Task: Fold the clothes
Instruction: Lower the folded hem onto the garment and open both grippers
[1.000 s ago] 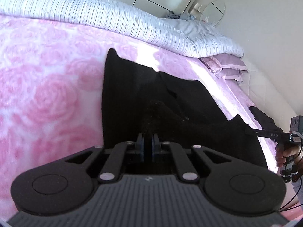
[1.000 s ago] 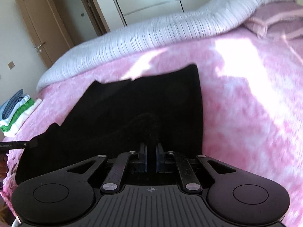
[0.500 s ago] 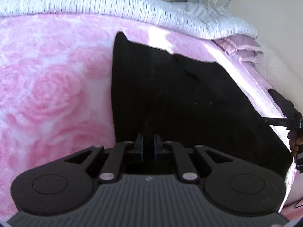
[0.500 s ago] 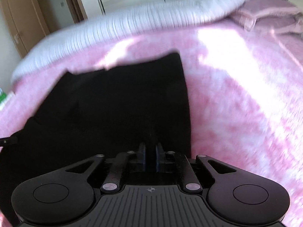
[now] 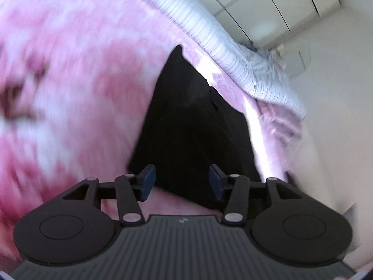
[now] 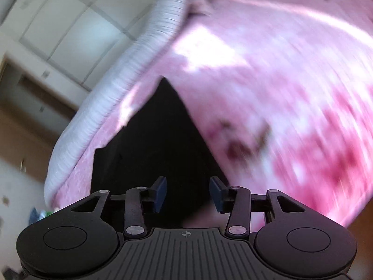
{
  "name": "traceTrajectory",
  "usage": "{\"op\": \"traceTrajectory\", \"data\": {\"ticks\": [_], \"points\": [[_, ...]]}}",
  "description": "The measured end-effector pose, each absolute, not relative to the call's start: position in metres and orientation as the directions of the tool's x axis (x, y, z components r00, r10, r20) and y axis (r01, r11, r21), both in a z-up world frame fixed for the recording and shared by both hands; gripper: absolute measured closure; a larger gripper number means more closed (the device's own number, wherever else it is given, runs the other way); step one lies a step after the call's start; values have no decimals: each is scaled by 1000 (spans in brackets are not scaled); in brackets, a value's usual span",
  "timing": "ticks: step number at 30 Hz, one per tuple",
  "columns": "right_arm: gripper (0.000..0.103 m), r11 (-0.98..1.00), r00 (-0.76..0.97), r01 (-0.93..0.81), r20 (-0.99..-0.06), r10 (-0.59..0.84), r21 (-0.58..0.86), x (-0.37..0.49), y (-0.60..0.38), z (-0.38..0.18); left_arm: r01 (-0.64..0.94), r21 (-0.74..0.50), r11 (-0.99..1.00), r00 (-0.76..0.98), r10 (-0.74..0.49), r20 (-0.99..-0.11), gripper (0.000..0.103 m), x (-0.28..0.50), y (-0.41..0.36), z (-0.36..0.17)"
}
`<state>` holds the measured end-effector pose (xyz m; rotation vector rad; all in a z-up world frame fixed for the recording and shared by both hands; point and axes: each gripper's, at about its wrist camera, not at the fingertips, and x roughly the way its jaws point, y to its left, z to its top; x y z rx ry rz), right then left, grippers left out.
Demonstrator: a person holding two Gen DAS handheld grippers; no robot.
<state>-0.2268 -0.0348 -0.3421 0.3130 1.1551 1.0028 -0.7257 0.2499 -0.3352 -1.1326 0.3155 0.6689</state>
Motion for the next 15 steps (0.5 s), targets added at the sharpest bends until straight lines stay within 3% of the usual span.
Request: {"op": "traceTrajectory", "data": {"ticks": [3,9,12,13,14,15], "points": [[56,577,1,-423,-636,771,698,-234,-46,-362,-611,-777,154,774,324,-544,58,-721,248,-354],[56,544,7,-286,-566,825,789,-226,-31,-378,-604,-797,7,744,364,-561,58,-706,256,-384],[56,530,18,-215,-540,842,820,-226,-20,-391,-609,-793,-5,728,394,-561,66,-701,260,-393],[57,528,22,-206,-535,844,824,-225,-17,-393,-630,-776,26,718,400,-569,83,-699,260,-390],[63,534,27,-210,-541,841,819,-225,-14,-394,-651,-757,58,708,407,-577,94,-697,261,-387],[93,553,36,-239,-561,827,798,-225,-10,-391,-671,-736,90,697,414,-585,95,-695,262,-384]]}}
